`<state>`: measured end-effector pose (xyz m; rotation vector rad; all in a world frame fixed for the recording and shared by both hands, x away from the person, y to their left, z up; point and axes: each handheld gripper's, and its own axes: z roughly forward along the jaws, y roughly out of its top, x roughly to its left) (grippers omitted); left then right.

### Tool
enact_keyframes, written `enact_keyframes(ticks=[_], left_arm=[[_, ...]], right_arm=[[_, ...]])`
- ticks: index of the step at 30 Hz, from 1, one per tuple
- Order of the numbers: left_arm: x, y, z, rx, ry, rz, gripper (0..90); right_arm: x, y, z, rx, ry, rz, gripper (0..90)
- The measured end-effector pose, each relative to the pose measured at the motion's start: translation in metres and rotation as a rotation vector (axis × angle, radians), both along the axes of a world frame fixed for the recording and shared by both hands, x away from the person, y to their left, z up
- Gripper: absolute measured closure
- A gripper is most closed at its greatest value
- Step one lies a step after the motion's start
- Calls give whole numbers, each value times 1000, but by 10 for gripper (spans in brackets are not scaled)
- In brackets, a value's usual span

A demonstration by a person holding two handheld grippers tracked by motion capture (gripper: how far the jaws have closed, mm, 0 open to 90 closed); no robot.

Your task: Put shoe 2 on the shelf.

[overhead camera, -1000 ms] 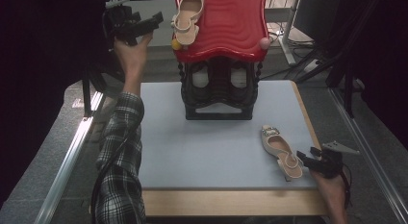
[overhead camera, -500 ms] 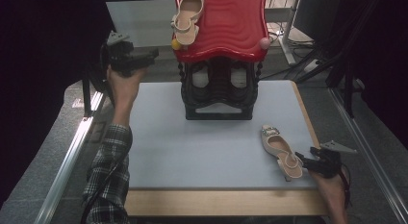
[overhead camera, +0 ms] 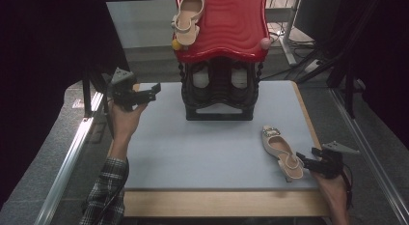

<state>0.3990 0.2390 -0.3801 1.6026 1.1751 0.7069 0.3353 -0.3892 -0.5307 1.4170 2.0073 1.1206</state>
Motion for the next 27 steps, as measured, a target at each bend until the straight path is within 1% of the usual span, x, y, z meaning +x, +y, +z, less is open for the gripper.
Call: enact_keyframes(ticks=[3, 4, 7, 8, 10, 13, 17, 20, 24, 27], left_arm=[[-8, 1, -17, -18, 31, -10, 31], [-10, 1, -22, -21, 39, -10, 32], [-18, -1, -39, -4, 66, -13, 31], [-21, -1, -45, -9, 77, -16, 32], [-26, -1, -55, -11, 97, -24, 31], [-35, -2, -70, -4, 115, -26, 31], [-49, -3, -90, -16, 143, -28, 31], [-59, -5, -108, -29, 173, -43, 36], [-69, -9, -132, -22, 228, -53, 37], [-76, -13, -144, 11, 253, -55, 36]], right_arm=[[-1, 1, 1, -15, -8, -4, 229], [-1, 2, 1, -25, -4, -3, 229], [-1, 4, 1, -60, -5, 5, 234], [-1, 4, 1, -64, -5, 8, 234], [0, 4, 2, -62, 2, 9, 234], [0, 1, 3, -43, 19, 16, 234], [1, -2, 4, -28, 44, 13, 233], [2, -2, 7, -39, 51, 14, 234], [4, -1, 13, -48, 47, 25, 234], [6, -2, 20, -55, 39, 22, 236]])
